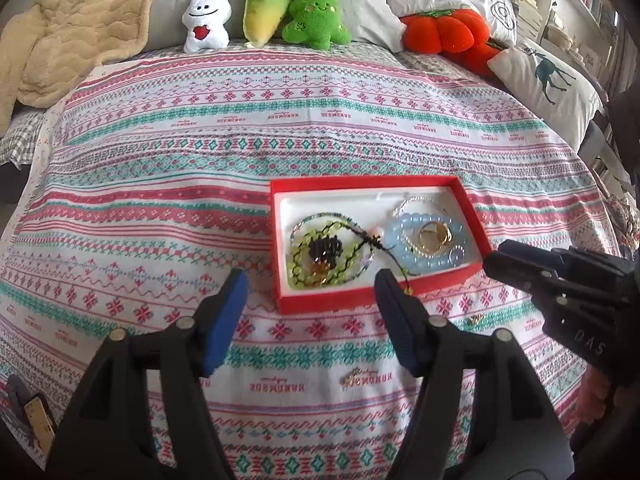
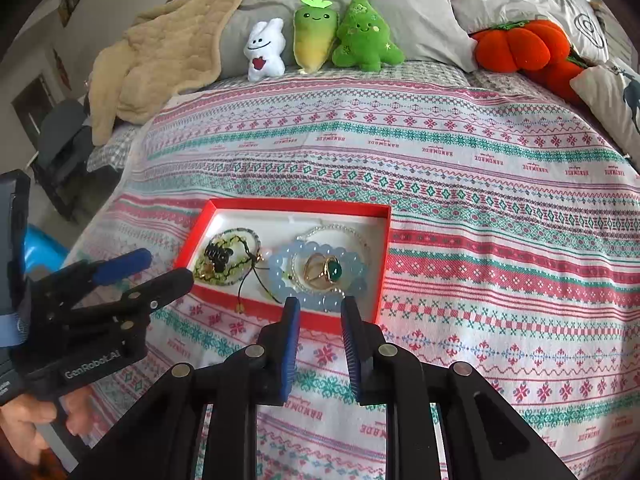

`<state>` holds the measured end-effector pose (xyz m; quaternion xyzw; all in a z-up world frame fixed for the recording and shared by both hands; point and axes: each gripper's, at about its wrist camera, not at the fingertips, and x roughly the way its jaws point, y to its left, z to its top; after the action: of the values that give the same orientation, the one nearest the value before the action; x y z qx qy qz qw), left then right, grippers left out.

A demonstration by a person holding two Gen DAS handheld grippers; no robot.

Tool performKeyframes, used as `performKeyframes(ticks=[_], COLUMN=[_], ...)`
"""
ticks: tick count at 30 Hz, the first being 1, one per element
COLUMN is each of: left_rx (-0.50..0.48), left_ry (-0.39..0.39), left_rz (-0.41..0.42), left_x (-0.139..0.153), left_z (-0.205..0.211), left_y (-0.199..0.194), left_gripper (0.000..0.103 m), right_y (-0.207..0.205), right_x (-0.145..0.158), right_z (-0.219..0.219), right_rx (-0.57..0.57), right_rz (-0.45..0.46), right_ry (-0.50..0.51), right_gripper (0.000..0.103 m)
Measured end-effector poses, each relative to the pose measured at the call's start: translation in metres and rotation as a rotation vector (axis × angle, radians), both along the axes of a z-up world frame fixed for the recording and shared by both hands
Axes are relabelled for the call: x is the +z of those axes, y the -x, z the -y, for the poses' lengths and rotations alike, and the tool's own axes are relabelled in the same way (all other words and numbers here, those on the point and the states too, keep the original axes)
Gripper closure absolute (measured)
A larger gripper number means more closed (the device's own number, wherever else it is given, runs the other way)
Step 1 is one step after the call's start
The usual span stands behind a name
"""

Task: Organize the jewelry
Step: 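Carry the earring and silver ring into the red box and open both tools, then move both open tools back to the last gold earrings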

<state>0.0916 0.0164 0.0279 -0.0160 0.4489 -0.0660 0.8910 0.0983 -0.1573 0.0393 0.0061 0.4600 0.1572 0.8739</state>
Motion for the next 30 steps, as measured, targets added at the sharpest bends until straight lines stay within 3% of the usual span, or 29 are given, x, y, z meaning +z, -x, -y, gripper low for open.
performKeyframes(ticks=[3,5,7,12,18,25,27,30], left_rx=[0.010,0.019,0.021,0.009,-0.026,-0.128,-0.151,-0.184], left_ry=[0.009,0.024,0.032,0.041,0.053,0.015,0.011,0.022], left_rz=[-0.022,-0.039,-0.057,-0.096,-0.137,-0.148,-0.144,-0.143], left_x=[-0.001,-0.003,-0.006,-0.014,-0.028,-0.053,-0.055,-0.057], left_z=[-0.006,-0.011,-0.013,-0.016,-0.011,0.010,0.012,0.016], left_y=[0.005,0.008,0.011,0.019,0.028,0.045,0.047,0.048], left_gripper=[0.030,0.029,0.029,0.029,0.029,0.029,0.031,0.044], right_y=[0.004,0.008,0.013,0.020,0.027,0.033,0.034,0.035], right_x=[0.001,0.002,0.003,0.003,-0.008,-0.031,-0.036,-0.041], right_z=[0.002,0.003,0.004,0.008,0.019,0.032,0.035,0.040], right_rx=[0.004,0.004,0.000,0.000,-0.031,-0.057,-0.061,-0.069], right_rz=[-0.009,-0.009,-0.001,-0.001,-0.033,-0.105,-0.116,-0.129], right_ry=[-0.002,-0.005,-0.006,0.010,0.063,0.110,0.116,0.127], right_gripper=[0.079,0.072,0.048,0.046,0.037,0.037,0.037,0.037])
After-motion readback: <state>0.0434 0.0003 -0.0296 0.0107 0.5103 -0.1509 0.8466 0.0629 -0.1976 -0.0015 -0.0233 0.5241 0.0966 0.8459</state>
